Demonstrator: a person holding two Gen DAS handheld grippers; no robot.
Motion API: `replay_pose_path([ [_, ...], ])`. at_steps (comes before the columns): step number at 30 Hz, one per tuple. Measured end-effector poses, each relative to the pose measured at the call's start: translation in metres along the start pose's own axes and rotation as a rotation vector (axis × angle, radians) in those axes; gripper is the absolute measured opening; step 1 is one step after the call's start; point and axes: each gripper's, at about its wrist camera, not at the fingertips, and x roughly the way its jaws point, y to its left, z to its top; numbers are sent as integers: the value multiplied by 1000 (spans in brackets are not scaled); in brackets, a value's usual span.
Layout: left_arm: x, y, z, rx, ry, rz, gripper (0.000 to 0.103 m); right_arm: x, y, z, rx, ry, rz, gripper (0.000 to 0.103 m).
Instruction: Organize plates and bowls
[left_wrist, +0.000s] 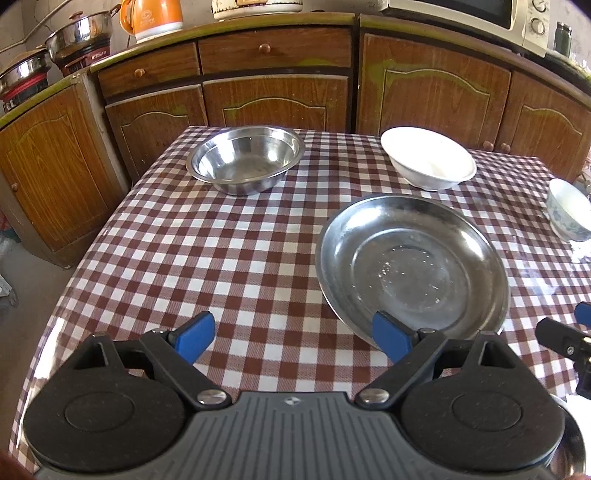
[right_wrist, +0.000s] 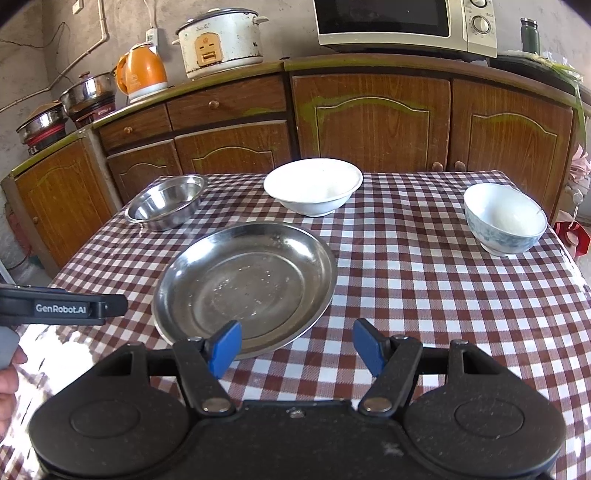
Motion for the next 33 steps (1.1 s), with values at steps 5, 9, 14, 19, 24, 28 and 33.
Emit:
replay_pose_path([
  [5, 11, -1, 7, 7, 4, 11, 95, 15, -5, 6, -1, 11, -4, 79],
  [9, 21, -2, 12, 15, 6, 22, 95, 28, -9, 11, -2, 17, -10, 79],
  [14, 33, -4, 19, 23, 7, 27, 95, 46, -15, 17, 10, 34, -19, 79],
  [19, 48, -4, 24, 22, 10, 32, 95, 62, -20, 20, 28, 54, -26, 79],
  [24, 61, -3, 27, 25, 15, 29, 95, 79, -23, 23, 34, 75, -32, 79],
  [28, 70, -3, 30, 24, 15, 25, 94, 93, -27, 25, 54, 89, -35, 79],
  [33, 80, -5, 34, 26, 18, 4, 83, 108, -28, 27, 64, 107, -33, 79],
])
